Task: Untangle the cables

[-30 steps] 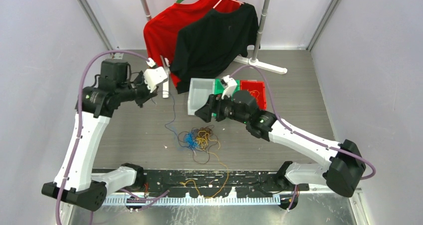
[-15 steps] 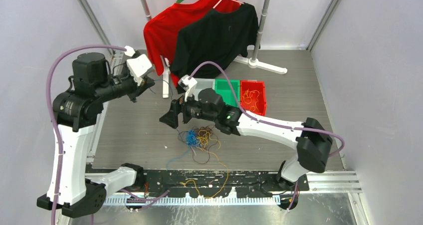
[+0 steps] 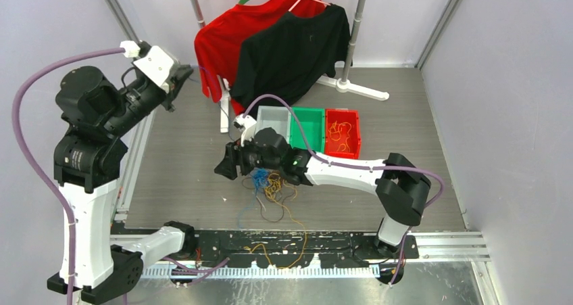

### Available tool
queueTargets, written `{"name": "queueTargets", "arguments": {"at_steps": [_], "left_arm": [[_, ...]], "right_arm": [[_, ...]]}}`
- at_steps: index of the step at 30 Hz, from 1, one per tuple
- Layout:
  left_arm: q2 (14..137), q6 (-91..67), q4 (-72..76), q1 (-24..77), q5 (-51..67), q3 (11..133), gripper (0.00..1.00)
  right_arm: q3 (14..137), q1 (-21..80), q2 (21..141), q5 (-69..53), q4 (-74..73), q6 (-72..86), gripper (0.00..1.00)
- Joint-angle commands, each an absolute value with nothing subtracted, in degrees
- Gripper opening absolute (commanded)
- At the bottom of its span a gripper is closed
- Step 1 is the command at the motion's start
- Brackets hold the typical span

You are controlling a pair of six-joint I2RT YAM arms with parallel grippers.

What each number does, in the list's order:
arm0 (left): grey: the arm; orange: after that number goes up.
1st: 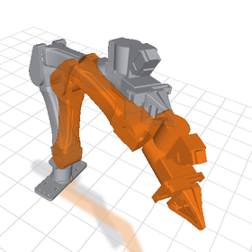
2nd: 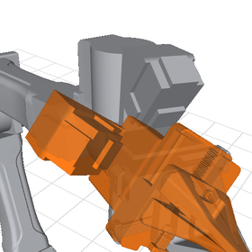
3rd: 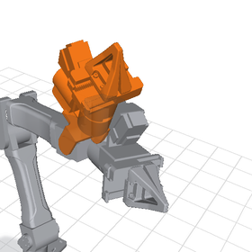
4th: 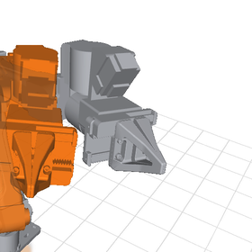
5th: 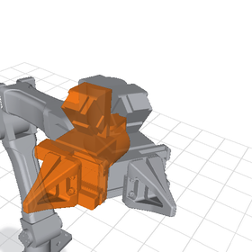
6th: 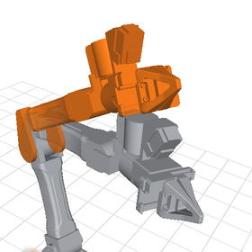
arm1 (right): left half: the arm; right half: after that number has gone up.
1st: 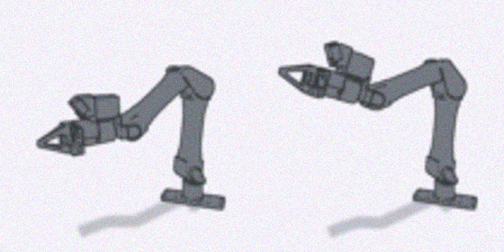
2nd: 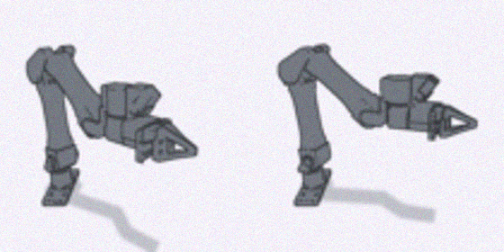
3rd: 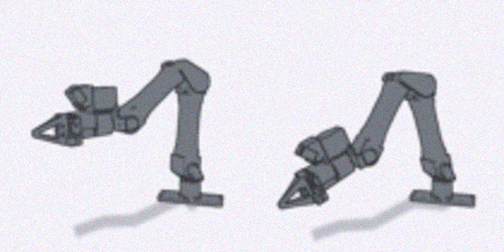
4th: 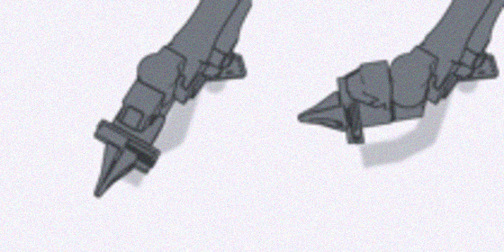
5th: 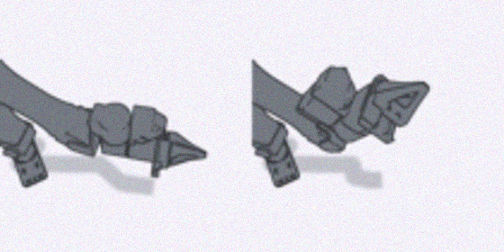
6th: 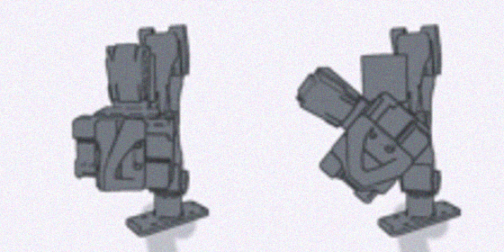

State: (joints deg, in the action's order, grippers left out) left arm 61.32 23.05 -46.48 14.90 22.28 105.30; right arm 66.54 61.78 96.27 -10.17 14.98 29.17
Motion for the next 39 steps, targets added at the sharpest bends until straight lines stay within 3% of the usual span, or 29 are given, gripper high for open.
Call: {"name": "queueTargets", "arguments": {"at_steps": [1, 16, 32, 37, 39], "left_arm": [[59.93, 21.01, -29.62, 14.87, 15.82, 109.23, 0.00], [63.24, 30.12, -4.07, 14.93, -1.55, 117.26, 0.00], [72.19, 44.55, 13.07, 14.93, -9.28, 133.76, 0.00], [72.25, 44.15, 13.53, 14.91, -8.80, 132.92, 0.00], [73.28, 45.25, 14.21, 14.91, -9.61, 134.40, 0.00]], "right_arm": [[65.72, 62.32, 97.64, -10.56, 19.95, 31.69, 0.64], [61.09, 62.38, 99.90, -9.46, 21.38, 34.34, 0.58], [53.42, 62.31, 98.72, -4.13, 22.06, 34.71, 0.64], [52.38, 60.73, 97.98, -0.24, 19.39, 35.39, 0.44], [52.36, 59.71, 97.68, 0.28, 18.27, 36.35, 0.30]]}}
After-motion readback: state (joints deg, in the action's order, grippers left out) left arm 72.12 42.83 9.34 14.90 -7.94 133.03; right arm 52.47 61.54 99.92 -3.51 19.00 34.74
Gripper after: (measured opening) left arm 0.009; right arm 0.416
